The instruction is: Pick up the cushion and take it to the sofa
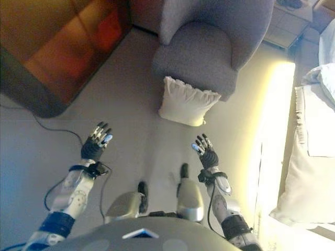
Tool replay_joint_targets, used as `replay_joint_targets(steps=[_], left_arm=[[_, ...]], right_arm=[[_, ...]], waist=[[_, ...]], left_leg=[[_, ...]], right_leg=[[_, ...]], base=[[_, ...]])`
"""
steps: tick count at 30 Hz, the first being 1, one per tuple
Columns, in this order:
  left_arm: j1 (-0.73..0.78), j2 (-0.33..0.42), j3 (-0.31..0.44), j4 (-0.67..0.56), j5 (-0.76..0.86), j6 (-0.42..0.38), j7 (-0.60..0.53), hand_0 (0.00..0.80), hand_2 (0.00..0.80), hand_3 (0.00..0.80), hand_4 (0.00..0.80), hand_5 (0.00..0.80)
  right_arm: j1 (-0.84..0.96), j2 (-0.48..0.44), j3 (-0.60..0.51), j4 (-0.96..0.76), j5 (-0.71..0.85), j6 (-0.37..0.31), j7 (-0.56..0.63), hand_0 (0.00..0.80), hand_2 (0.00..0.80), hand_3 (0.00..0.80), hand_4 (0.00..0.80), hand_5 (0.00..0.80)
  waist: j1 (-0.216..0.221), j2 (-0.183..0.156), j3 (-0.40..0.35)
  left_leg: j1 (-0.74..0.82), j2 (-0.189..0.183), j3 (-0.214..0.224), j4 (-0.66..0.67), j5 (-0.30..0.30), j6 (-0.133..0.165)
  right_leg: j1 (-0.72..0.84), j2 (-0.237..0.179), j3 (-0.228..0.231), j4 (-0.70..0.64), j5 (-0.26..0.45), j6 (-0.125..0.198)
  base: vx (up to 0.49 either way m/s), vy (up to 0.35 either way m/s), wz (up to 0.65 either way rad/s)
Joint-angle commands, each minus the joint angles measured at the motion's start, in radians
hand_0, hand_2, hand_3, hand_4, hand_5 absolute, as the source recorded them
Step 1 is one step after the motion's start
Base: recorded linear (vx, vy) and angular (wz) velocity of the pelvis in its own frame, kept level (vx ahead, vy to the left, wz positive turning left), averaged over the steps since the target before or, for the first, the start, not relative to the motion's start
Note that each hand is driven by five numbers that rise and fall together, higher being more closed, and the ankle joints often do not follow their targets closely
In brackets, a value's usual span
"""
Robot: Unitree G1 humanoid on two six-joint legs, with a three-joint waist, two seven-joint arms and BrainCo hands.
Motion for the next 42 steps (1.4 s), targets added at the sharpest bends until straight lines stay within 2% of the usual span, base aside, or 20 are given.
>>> replay_joint_targets(steps=[1,4,6,7,8,9,10,11,12,15,18,22,27,28,31,33,35,37,39,42], left_arm=[[0.031,0.043,0.021,-0.107,0.011,-0.031,-0.046,0.0,0.0,0.0,0.0,0.0],[0.069,0.011,0.027,-0.12,0.03,-0.028,-0.032,0.0,0.0,0.0,0.0,0.0],[0.081,0.002,0.038,-0.136,0.029,-0.02,0.004,0.0,0.0,0.0,0.0,0.0],[0.08,-0.005,0.046,-0.137,0.014,-0.017,0.023,0.0,0.0,0.0,0.0,0.0],[0.07,-0.011,0.054,-0.147,-0.006,-0.016,0.033,0.0,0.0,0.0,0.0,0.0],[0.06,-0.015,0.051,-0.157,-0.009,-0.018,0.049,0.0,0.0,0.0,0.0,0.0],[0.051,-0.018,0.048,-0.159,-0.009,-0.022,0.062,0.0,0.0,0.0,0.0,0.0],[0.037,-0.021,0.045,-0.158,-0.016,-0.026,0.07,0.0,0.0,0.0,0.0,0.0],[0.026,-0.023,0.041,-0.154,-0.018,-0.033,0.077,0.0,0.0,0.0,0.0,0.0],[0.003,-0.012,0.035,-0.15,-0.027,-0.045,0.093,0.0,0.0,0.0,0.0,0.0],[0.021,0.003,0.063,-0.174,-0.04,-0.041,0.08,0.0,0.0,0.0,0.0,0.0],[0.072,-0.005,0.114,-0.194,-0.047,-0.03,0.032,0.0,0.0,0.0,0.0,0.0],[0.101,-0.009,0.155,-0.159,-0.044,-0.034,-0.001,0.0,0.0,0.0,0.0,0.0],[0.103,-0.009,0.161,-0.154,-0.047,-0.037,-0.005,0.0,0.0,0.0,0.0,0.0],[0.115,0.002,0.17,-0.167,-0.063,-0.051,0.0,0.0,0.0,0.0,0.0,0.0],[0.115,0.009,0.181,-0.159,-0.059,-0.044,0.007,0.0,0.0,0.0,0.0,0.0],[0.109,0.019,0.178,-0.164,-0.054,-0.055,-0.023,0.0,0.0,0.0,0.0,0.0],[0.101,0.031,0.163,-0.158,-0.035,-0.063,-0.022,0.0,0.0,0.0,0.0,0.0],[0.085,0.039,0.162,-0.157,-0.04,-0.043,-0.026,0.0,0.0,0.0,0.0,0.0],[0.073,0.041,0.168,-0.156,-0.041,-0.035,-0.037,0.0,0.0,0.0,0.0,0.0]], right_arm=[[0.013,0.007,-0.007,-0.014,0.021,-0.059,0.019,0.0,0.0,0.0,0.0,0.0],[0.03,0.002,-0.005,-0.027,0.009,-0.039,0.037,0.0,0.0,0.0,0.0,0.0],[0.032,-0.004,0.004,-0.044,-0.004,-0.01,0.041,0.0,0.0,0.0,0.0,0.0],[0.028,-0.008,0.005,-0.045,-0.015,0.006,0.052,0.0,0.0,0.0,0.0,0.0],[0.014,-0.017,0.013,-0.04,-0.014,0.01,0.072,0.0,0.0,0.0,0.0,0.0],[0.0,-0.028,0.023,-0.031,-0.01,0.007,0.077,0.0,0.0,0.0,0.0,0.0],[-0.01,-0.028,0.032,-0.017,-0.011,0.0,0.078,0.0,0.0,0.0,0.0,0.0],[-0.026,-0.032,0.04,0.005,-0.005,-0.015,0.08,0.0,0.0,0.0,0.0,0.0],[-0.036,-0.033,0.05,0.015,0.005,-0.028,0.078,0.0,0.0,0.0,0.0,0.0],[-0.042,-0.032,0.052,0.009,0.021,-0.045,0.066,0.0,0.0,0.0,0.0,0.0],[-0.01,-0.031,0.031,-0.026,0.036,-0.04,0.064,0.0,0.0,0.0,0.0,0.0],[0.043,-0.029,-0.004,-0.037,0.036,-0.049,0.092,0.0,0.0,0.0,0.0,0.0],[0.095,-0.006,-0.029,-0.027,0.013,-0.064,0.122,0.0,0.0,0.0,0.0,0.0],[0.102,-0.005,-0.03,-0.032,0.008,-0.065,0.118,0.0,0.0,0.0,0.0,0.0],[0.09,-0.009,-0.018,-0.049,0.016,-0.045,0.093,0.0,0.0,0.0,0.0,0.0],[0.068,-0.002,-0.023,-0.035,0.033,-0.022,0.075,0.0,0.0,0.0,0.0,0.0],[0.039,0.008,0.001,-0.03,0.033,-0.036,0.07,0.0,0.0,0.0,0.0,0.0],[0.018,0.027,0.007,-0.02,0.025,-0.045,0.055,0.0,0.0,0.0,0.0,0.0],[-0.004,0.046,0.017,-0.009,0.026,-0.046,0.045,0.0,0.0,0.0,0.0,0.0],[-0.018,0.058,0.03,0.008,0.016,-0.048,0.055,0.0,0.0,0.0,0.0,0.0]], waist=[[-0.035,-0.022,-0.064],[-0.053,0.004,-0.102],[-0.072,0.024,-0.134],[-0.077,0.034,-0.15],[-0.068,0.03,-0.157],[-0.051,0.018,-0.157],[-0.04,-0.007,-0.158],[-0.019,-0.01,-0.148],[-0.008,-0.027,-0.142],[0.025,-0.021,-0.113],[0.069,0.019,-0.091],[0.114,0.043,-0.085],[0.119,0.062,-0.104],[0.12,0.068,-0.108],[0.138,0.074,-0.116],[0.149,0.064,-0.12],[0.173,0.045,-0.131],[0.187,0.047,-0.135],[0.19,0.071,-0.134],[0.193,0.064,-0.131]], left_leg=[[0.225,-0.004,-0.101,-0.13,-0.039,-0.008],[0.279,0.055,-0.086,-0.079,0.053,-0.065],[0.313,0.125,-0.041,-0.006,0.174,-0.116],[0.315,0.151,-0.036,0.071,0.281,-0.157],[0.269,0.149,-0.034,0.211,0.36,-0.18],[0.194,0.153,-0.021,0.372,0.381,-0.178],[0.126,0.147,-0.009,0.455,0.387,-0.169],[0.023,0.179,0.0,0.547,0.367,-0.162],[-0.043,0.172,0.002,0.569,0.351,-0.142],[-0.173,0.177,0.011,0.355,0.343,-0.099],[-0.202,0.204,-0.042,-0.021,0.409,-0.121],[-0.212,0.24,-0.082,-0.29,0.48,-0.171],[-0.223,0.256,0.059,-0.395,0.517,-0.186],[-0.223,0.246,0.06,-0.392,0.515,-0.18],[-0.225,0.204,-0.003,-0.383,0.483,-0.154],[-0.243,0.182,-0.01,-0.296,0.437,-0.13],[-0.24,0.148,0.002,-0.266,0.405,-0.088],[-0.227,0.123,0.002,-0.25,0.377,-0.059],[-0.176,0.118,0.017,-0.237,0.342,-0.037],[-0.141,0.102,0.026,-0.231,0.325,-0.042]], right_leg=[[-0.025,0.067,-0.083,-0.346,0.278,-0.057],[-0.015,0.087,-0.098,-0.26,0.235,-0.087],[-0.007,0.106,-0.093,-0.175,0.19,-0.122],[0.007,0.124,-0.098,-0.153,0.158,-0.149],[0.047,0.138,-0.087,-0.152,0.124,-0.179],[0.09,0.143,-0.078,-0.153,0.091,-0.211],[0.127,0.132,-0.063,-0.162,0.076,-0.227],[0.174,0.144,-0.049,-0.167,0.057,-0.241],[0.201,0.133,-0.03,-0.176,0.05,-0.242],[0.272,0.163,0.031,-0.17,-0.009,-0.236],[0.329,0.189,0.076,-0.155,-0.079,-0.204],[0.426,0.186,0.124,-0.166,-0.144,-0.169],[0.525,0.155,0.083,-0.178,-0.216,-0.141],[0.53,0.151,0.077,-0.17,-0.229,-0.14],[0.506,0.128,0.089,-0.115,-0.242,-0.133],[0.506,0.1,0.086,-0.076,-0.214,-0.122],[0.487,0.048,0.05,0.046,-0.089,-0.085],[0.451,0.02,0.034,0.192,-0.008,-0.079],[0.359,-0.006,0.003,0.383,0.079,-0.091],[0.314,-0.049,-0.049,0.313,0.077,-0.108]], base=[[0.568,-0.122,0.07],[0.508,-0.11,0.1],[0.447,-0.149,-0.19],[0.444,-0.215,-0.32],[0.465,-0.266,-0.38],[0.425,-0.262,-0.48],[0.397,-0.201,-0.62],[0.372,-0.106,-0.75],[0.338,-0.007,-0.76],[0.316,0.139,-0.45],[0.419,0.262,-0.28],[0.455,0.167,-0.3],[0.459,0.171,-0.2],[0.433,0.229,-0.09],[0.394,0.23,-0.66],[0.269,0.176,-0.56],[0.215,0.171,-0.1],[0.263,0.228,-0.19],[0.286,0.254,-0.19],[0.252,0.051,-0.13]])
